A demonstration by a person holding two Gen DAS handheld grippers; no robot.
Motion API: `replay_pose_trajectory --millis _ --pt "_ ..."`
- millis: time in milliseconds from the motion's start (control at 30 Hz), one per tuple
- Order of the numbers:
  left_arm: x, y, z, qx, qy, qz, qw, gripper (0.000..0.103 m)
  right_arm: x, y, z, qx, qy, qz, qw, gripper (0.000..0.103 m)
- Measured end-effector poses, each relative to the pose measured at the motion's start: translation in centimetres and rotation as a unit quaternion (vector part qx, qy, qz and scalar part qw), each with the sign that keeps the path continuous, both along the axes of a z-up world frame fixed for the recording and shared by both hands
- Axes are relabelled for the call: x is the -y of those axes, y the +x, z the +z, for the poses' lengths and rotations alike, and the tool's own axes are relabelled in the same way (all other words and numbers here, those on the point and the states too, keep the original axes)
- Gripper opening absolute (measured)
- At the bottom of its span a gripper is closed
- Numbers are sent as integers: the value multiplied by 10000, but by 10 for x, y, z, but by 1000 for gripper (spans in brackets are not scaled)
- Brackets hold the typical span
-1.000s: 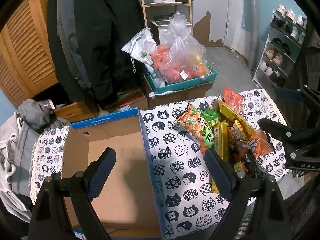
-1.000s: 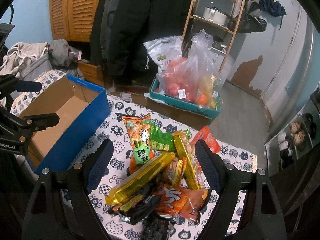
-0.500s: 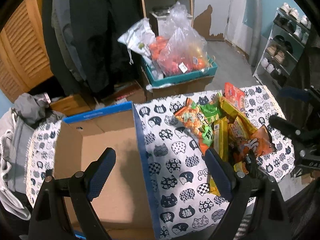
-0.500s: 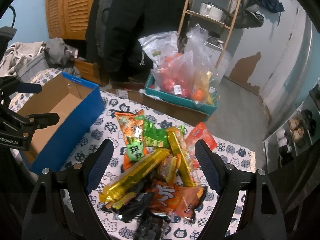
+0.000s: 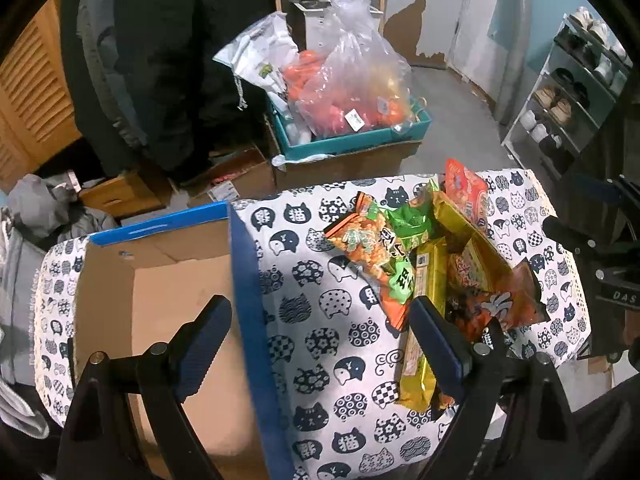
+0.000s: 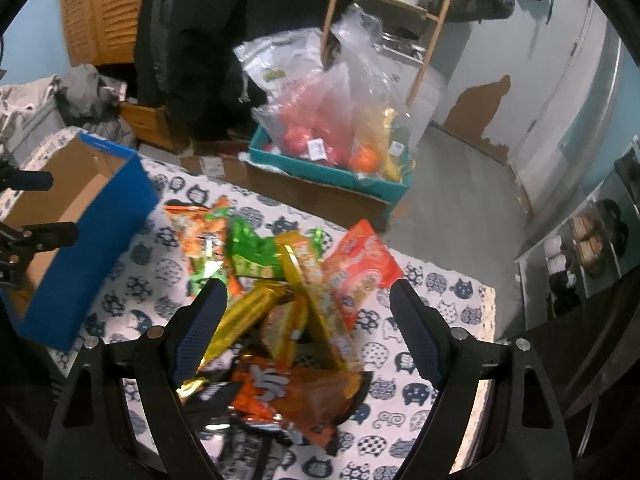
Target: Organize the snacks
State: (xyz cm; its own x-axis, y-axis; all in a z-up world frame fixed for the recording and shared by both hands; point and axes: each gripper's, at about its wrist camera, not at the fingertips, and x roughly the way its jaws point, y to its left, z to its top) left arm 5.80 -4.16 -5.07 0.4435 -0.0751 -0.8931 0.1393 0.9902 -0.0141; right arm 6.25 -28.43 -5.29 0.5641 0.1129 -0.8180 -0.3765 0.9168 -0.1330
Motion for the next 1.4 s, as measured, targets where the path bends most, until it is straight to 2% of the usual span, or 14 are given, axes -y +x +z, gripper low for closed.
replay_pose_trajectory --millis 300,633,867,1067,1300,1400 --pt "29 37 -36 -654 -225 108 9975 92 14 25 -28 -642 94 81 9979 82" --pt "48 69 -81 -909 -65 466 9947 92 26 58 -76 -1067 -344 321 9932 82" --pt "58 85 -111 -1202 -160 681 9903 92 44 74 -117 -1581 -272 243 9868 81" --pt "62 96 -134 -1396 -120 772 9871 92 48 76 -139 -1884 -21 350 9815 79" --pt "63 106 -162 -1659 -295 831 9822 92 34 81 -166 -2086 -197 549 9763 76" --pt "61 107 -169 -1709 -482 782 9810 71 29 82 -177 -2135 -346 639 9742 73"
